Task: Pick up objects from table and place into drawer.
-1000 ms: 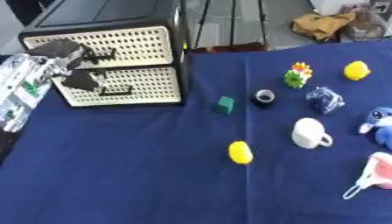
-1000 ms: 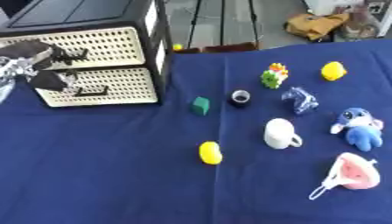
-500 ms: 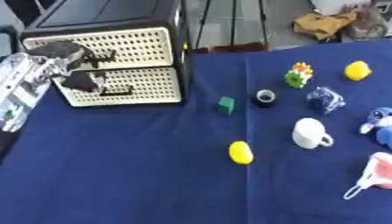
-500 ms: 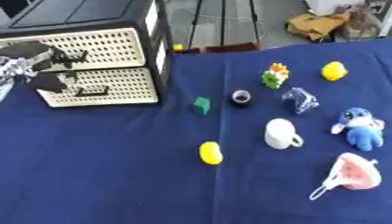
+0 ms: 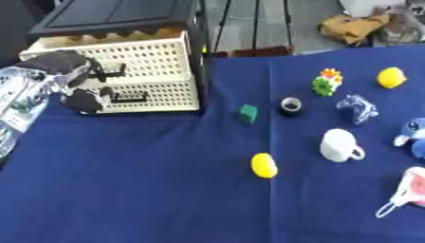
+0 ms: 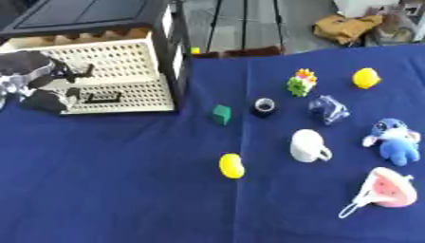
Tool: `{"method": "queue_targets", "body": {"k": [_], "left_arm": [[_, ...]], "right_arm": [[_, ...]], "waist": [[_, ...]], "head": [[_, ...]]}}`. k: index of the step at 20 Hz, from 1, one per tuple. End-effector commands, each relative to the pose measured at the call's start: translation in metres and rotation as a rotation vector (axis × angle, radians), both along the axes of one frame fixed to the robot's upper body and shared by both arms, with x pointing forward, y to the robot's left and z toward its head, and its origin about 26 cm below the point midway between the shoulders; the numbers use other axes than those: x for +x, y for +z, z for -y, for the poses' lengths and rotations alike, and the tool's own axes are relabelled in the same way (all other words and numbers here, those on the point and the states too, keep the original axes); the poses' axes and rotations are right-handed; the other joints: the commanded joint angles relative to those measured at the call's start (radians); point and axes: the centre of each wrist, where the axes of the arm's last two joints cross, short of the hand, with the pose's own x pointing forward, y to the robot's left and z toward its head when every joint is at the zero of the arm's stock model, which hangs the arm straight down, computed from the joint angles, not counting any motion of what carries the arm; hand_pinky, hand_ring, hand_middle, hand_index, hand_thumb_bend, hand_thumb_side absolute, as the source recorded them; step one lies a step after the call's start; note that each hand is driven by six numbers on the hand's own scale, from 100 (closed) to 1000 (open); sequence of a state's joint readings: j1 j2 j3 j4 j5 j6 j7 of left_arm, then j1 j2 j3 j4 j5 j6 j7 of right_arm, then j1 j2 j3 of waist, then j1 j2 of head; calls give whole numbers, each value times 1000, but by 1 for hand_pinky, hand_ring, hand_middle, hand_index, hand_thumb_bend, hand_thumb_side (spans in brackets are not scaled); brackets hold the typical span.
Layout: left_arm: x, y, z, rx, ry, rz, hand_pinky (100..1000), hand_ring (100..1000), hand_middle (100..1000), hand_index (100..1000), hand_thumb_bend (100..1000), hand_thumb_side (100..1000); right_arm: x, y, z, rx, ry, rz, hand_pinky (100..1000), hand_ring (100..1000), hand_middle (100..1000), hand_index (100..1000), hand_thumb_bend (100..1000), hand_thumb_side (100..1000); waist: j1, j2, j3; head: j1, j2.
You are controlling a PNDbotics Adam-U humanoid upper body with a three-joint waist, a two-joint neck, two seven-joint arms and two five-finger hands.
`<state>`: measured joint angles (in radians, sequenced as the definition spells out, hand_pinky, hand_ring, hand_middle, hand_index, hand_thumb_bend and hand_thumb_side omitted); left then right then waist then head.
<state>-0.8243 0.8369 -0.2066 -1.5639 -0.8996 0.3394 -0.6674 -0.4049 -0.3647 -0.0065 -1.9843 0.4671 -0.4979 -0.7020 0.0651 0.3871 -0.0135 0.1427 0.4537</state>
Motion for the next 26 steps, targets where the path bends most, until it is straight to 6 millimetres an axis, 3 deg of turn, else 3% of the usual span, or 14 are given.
{"method": "queue_targets", "body": {"k": [1, 8, 26], "left_arm": [[-17, 15, 5, 23, -7, 53, 100, 100, 132, 760, 100, 463], [-37, 15, 21, 40, -33, 95, 100, 100, 131, 762, 100, 452], [-75, 6, 28, 71, -56, 98, 100, 100, 129, 748, 100, 454]], "right_arm": [[-3, 7, 1, 9, 9, 43, 538, 571, 678, 700, 100, 978], [-3, 8, 2, 16, 8, 45, 538, 572, 678, 700, 100, 978], [-3, 9, 4, 27, 4, 60, 538, 574, 678, 698, 100, 975]], "waist": [[-4, -29, 5], [-10, -35, 18], [-20, -30, 21]], "head": [[-1, 2], [-4, 2], [-21, 3]]}}
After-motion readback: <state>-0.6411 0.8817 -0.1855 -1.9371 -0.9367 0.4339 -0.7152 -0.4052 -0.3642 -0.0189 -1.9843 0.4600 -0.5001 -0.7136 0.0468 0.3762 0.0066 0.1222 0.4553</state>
